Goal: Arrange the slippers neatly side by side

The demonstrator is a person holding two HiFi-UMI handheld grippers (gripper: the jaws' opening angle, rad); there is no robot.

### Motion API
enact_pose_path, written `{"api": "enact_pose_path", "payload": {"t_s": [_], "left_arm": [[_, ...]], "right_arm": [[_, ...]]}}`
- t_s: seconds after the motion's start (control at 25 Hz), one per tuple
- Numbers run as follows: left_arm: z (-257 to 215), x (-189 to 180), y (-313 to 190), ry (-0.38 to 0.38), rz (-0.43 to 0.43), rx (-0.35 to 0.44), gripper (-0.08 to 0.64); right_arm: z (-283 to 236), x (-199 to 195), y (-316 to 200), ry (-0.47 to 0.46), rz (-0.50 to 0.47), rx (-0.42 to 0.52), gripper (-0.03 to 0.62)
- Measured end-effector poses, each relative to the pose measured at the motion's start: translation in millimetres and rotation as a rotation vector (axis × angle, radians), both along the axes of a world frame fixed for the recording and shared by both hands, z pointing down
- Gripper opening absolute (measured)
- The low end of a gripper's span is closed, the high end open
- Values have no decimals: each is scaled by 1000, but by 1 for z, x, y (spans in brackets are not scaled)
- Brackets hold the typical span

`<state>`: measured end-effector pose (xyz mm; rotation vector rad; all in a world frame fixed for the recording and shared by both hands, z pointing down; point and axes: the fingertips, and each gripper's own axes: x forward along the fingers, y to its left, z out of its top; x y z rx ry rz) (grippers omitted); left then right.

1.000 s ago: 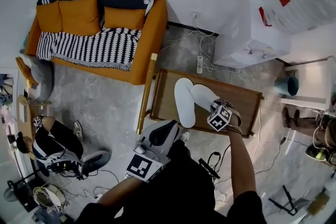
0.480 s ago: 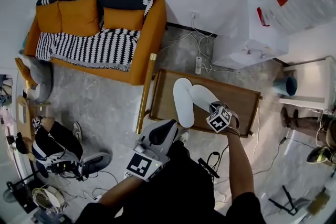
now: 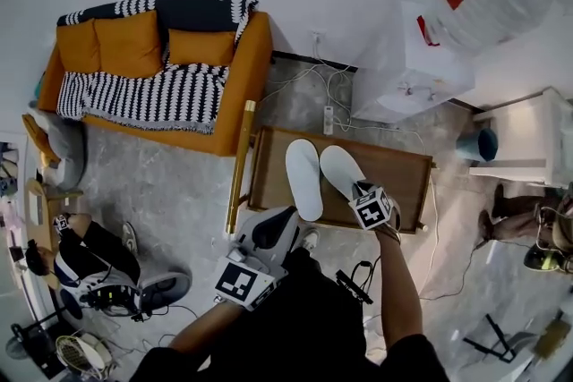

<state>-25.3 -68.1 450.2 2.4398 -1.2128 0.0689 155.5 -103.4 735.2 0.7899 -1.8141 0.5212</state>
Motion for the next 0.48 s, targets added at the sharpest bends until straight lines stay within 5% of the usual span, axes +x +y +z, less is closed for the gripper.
{"api": "enact_pose_path", "payload": {"t_s": [0.48], "left_arm": [[-8, 23, -3, 12, 46, 9, 17]], "right_arm": [[-15, 59, 6, -106, 466, -43, 26]]}}
